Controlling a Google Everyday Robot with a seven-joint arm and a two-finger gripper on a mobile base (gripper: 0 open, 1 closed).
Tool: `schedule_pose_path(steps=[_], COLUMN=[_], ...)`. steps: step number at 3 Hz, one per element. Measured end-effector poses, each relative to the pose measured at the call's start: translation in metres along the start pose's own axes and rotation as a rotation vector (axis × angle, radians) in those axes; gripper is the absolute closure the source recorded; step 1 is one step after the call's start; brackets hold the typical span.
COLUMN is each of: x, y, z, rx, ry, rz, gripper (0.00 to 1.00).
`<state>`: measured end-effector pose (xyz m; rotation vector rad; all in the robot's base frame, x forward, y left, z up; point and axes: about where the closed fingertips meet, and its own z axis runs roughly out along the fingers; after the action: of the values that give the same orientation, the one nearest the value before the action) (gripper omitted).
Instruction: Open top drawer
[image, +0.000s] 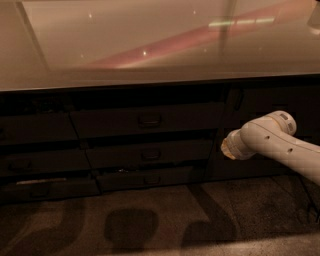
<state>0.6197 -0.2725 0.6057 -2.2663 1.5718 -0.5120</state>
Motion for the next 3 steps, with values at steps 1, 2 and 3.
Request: schedule_pose_path(steps=[1,2,3], x=[-0.0004,-0.0004,-0.0004], y=[0.0002,0.0002,0.0002], z=[0.0002,0.0002,0.0003], rx=[-0.001,-0.001,-0.001], ry=[-0.001,-0.001,-0.001], rz=[0.0,0.0,0.0], gripper=[0.6,0.36,0.13])
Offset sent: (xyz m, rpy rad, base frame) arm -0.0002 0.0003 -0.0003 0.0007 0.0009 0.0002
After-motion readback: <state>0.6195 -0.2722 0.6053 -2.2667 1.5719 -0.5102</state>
